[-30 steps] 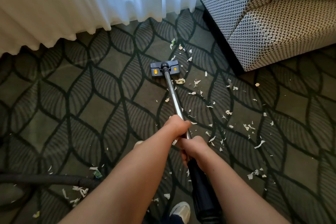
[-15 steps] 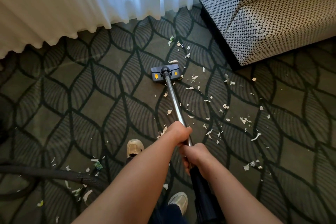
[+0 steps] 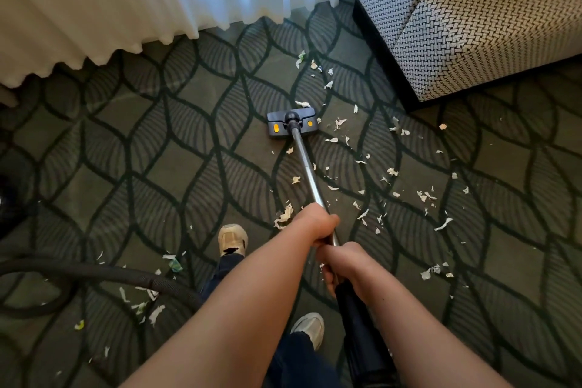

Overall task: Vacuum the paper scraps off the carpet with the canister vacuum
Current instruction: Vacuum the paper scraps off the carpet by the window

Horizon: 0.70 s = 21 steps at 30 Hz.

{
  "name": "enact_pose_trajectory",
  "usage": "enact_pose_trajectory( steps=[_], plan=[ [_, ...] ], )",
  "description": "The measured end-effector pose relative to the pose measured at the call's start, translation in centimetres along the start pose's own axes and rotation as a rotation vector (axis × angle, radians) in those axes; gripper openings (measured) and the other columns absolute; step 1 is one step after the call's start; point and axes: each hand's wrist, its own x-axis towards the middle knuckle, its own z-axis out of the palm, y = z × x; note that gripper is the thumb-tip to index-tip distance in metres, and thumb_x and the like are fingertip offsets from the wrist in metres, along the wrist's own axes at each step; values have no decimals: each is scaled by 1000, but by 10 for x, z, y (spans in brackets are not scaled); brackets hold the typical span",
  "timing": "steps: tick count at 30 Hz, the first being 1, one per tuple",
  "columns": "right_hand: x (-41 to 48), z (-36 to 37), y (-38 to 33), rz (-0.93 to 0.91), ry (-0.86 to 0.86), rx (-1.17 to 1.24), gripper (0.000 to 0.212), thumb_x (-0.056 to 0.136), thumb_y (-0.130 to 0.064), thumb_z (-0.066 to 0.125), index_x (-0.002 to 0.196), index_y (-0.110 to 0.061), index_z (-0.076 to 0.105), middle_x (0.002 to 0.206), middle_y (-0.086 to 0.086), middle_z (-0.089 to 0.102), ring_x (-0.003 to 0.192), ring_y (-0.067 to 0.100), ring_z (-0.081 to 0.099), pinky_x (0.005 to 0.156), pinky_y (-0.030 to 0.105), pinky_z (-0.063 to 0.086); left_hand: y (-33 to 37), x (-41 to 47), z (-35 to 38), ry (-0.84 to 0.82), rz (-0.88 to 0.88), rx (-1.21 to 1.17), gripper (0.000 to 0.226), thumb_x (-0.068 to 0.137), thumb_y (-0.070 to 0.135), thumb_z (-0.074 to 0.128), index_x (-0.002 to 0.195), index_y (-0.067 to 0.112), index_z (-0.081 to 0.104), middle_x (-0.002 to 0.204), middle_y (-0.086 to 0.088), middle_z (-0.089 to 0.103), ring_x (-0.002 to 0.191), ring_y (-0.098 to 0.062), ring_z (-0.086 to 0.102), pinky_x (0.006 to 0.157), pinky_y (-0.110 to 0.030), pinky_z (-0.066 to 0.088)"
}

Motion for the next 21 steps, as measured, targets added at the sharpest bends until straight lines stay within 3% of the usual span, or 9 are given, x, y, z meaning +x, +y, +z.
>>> enact_pose_trajectory(
  steps=[8,15,21],
  plan=[
    [-35,8,21,77,-32,-37,18,81,-5,45,64,-5,53,42,9,46,34,21,43,44,26,41,-19,-28,13,-46,-15,33,29,91,33,56,102,7,60,97,-10,64,88,-27,62,79,-32,51],
    [-59,10,17,75,-7,-48,19,80,-1,46,62,-5,51,37,9,42,28,20,40,40,22,37,-18,-49,6,-62,-11,0,26,91,32,58,96,6,57,81,-7,61,76,-25,62,75,-32,55],
    [-75,17,27,117,-20,-64,16,80,-5,47,65,-5,52,43,11,45,32,21,42,42,23,42,-27,-63,8,-113,-25,13,27,92,30,56,99,4,57,94,-13,64,85,-29,67,81,-38,58]
  ],
)
